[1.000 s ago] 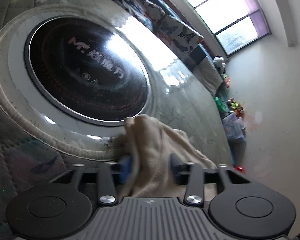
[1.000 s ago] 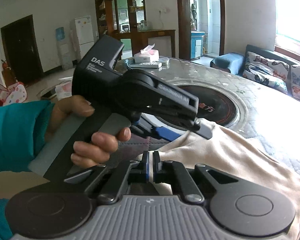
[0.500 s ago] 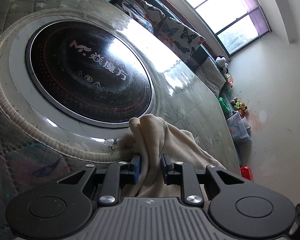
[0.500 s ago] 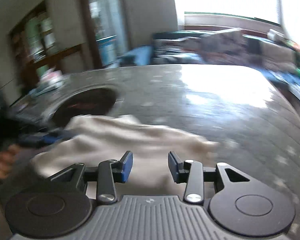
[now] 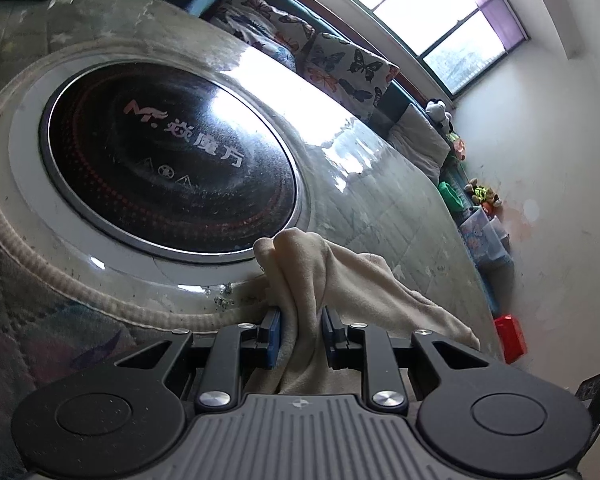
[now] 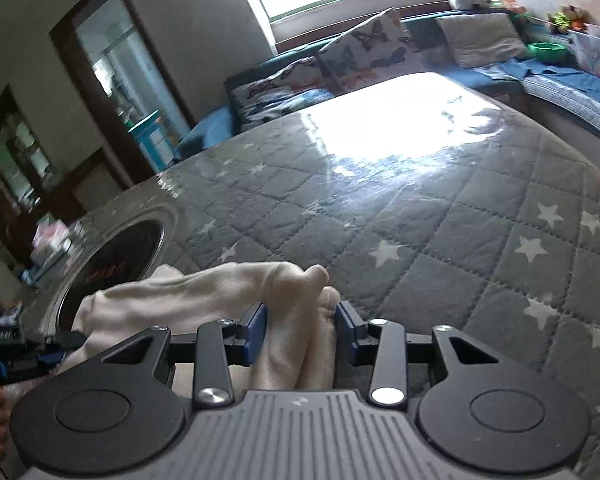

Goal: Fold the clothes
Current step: 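Lift the held sweatshirt with both grippers and fold it over itself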

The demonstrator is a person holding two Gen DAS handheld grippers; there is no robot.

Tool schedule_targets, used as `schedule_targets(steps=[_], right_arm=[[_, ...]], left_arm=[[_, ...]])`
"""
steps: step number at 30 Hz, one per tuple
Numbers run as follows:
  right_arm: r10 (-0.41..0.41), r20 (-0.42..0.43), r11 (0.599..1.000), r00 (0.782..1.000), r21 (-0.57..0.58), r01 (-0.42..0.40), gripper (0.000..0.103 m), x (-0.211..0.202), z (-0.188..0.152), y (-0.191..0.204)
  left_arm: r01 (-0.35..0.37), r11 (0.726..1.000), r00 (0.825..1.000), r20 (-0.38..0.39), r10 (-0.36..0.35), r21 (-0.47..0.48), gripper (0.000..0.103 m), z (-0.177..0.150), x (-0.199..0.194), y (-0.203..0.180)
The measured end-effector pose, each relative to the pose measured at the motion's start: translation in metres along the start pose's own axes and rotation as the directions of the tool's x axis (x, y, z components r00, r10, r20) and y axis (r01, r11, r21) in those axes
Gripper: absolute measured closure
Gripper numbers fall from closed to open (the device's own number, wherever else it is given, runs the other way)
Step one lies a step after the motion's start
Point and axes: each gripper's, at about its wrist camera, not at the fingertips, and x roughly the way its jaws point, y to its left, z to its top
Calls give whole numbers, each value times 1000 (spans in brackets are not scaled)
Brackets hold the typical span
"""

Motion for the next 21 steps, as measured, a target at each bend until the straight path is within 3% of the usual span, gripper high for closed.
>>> schedule_targets(steps=[5, 7, 14, 17, 21], right_arm=[[7, -6, 1000, 1000, -16, -7, 65, 1, -6, 6], [22, -16, 1000, 1000, 0, -22, 83, 2, -5, 6], [36, 68, 999, 997, 8, -37, 96, -18, -2, 9], [28, 111, 1000, 993, 3, -28, 96, -35, 6, 4], [-13, 100, 1000, 995, -2, 13, 96, -43, 12, -10]], left_arm=[[-12, 999, 1000, 0, 12, 30, 81, 0, 2, -4], [-18, 999, 1000, 2, 18, 45, 84, 0, 3, -6], [-6, 992, 1000, 13, 4, 128, 89, 8, 3, -27], [19, 983, 1000, 8, -21, 182, 89, 11, 10, -49], [33, 972, 999, -3, -33, 235, 89, 8, 26, -71]])
